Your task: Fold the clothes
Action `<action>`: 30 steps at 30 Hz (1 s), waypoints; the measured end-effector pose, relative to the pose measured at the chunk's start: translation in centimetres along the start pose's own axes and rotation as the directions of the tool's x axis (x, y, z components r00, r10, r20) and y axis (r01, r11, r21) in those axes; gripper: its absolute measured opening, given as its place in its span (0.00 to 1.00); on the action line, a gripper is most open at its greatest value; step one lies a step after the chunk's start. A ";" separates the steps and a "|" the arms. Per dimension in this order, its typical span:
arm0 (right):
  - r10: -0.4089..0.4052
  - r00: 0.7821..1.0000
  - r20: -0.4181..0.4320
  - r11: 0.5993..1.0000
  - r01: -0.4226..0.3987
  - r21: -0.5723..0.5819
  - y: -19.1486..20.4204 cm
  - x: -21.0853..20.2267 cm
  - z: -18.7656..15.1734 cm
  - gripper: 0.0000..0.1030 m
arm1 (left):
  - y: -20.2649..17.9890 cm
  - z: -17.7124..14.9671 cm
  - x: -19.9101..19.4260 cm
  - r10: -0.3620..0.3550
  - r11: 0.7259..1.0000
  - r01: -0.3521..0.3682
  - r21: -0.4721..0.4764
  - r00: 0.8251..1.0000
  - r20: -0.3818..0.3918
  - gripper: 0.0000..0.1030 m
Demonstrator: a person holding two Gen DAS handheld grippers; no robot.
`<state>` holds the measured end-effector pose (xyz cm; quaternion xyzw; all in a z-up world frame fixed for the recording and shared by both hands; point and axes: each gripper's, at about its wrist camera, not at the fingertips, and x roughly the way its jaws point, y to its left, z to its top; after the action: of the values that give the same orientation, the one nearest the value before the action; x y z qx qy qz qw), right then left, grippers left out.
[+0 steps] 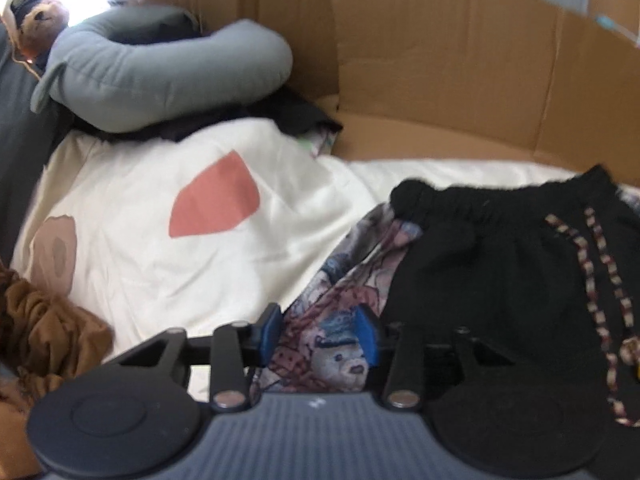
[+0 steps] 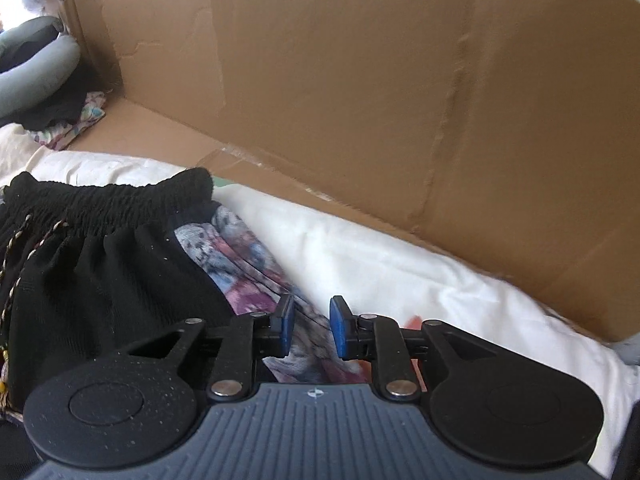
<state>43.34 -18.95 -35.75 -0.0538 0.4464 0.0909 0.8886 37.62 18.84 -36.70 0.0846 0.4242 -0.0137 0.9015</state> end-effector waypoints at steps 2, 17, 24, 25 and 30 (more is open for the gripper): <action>-0.007 1.000 -0.016 1.000 0.007 -0.011 0.5 0.8 0.1 0.25 | 0.1 0.1 0.6 0.032 0.999 -0.032 0.004 0.999 -0.012 0.45; -0.078 0.996 -0.034 0.992 0.081 0.097 -0.6 -1.9 1.9 0.58 | 1.1 1.8 -0.7 0.093 0.993 -0.095 -0.067 0.995 -0.025 0.44; 0.015 0.998 -0.054 1.000 -0.013 0.027 -3.6 -7.1 0.4 0.35 | 1.7 0.8 -4.4 0.038 0.997 -0.039 -0.065 0.999 -0.007 0.44; 0.016 0.998 -0.061 0.999 -0.014 0.031 -4.2 -7.7 0.0 0.31 | 1.8 0.6 -5.0 0.032 0.997 -0.032 -0.063 0.999 -0.003 0.44; 0.010 0.998 -0.066 0.999 -0.007 0.036 -6.1 -10.7 -3.1 0.23 | 2.5 -0.7 -7.7 0.020 0.998 -0.020 -0.052 1.000 0.000 0.44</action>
<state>35.88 -26.66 -28.93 -0.0388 0.4776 0.0846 0.8736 32.37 21.04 -30.89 0.0655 0.4234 0.0060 0.9035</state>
